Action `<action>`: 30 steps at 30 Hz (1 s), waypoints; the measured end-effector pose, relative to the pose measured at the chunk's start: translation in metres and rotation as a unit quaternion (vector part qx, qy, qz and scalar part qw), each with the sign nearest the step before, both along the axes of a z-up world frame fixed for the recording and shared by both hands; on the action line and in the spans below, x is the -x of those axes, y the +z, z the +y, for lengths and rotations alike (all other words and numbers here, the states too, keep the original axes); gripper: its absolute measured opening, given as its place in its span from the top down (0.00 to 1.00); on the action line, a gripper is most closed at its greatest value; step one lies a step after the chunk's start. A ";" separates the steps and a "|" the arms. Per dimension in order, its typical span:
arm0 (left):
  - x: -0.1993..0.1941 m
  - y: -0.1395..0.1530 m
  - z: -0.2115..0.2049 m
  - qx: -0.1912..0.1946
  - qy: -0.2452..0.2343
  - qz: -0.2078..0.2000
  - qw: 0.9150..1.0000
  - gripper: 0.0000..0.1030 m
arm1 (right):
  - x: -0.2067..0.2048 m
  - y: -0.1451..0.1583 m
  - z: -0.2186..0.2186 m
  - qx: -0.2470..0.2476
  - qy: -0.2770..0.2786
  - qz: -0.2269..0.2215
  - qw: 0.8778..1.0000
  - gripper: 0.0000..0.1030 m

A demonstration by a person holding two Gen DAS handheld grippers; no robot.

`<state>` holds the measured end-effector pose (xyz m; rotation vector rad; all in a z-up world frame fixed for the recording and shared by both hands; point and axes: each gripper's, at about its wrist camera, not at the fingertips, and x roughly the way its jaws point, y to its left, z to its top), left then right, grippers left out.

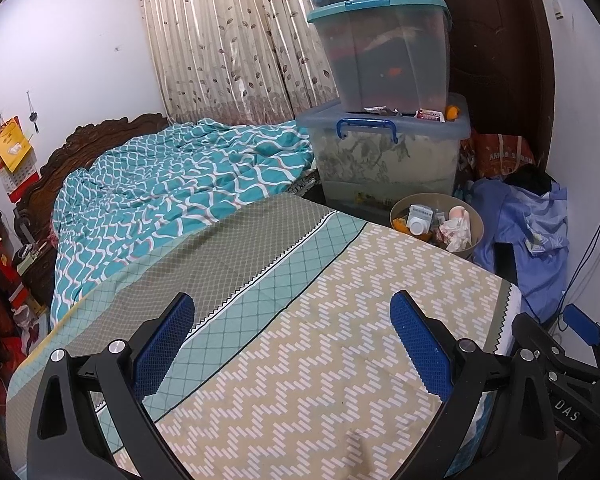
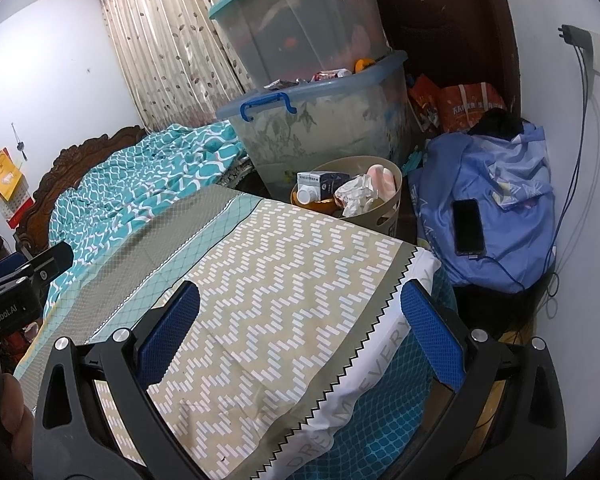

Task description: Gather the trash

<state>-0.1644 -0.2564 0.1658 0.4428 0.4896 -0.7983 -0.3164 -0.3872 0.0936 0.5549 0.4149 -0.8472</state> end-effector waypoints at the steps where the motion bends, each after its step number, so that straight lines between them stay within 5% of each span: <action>1: 0.000 -0.001 0.001 -0.001 0.000 0.000 1.000 0.08 | 0.000 0.000 0.000 0.000 0.000 0.000 1.000 0.03; 30: -0.001 -0.008 0.004 -0.009 -0.006 -0.003 1.000 0.08 | 0.000 -0.006 -0.001 -0.004 0.002 0.002 1.000 0.03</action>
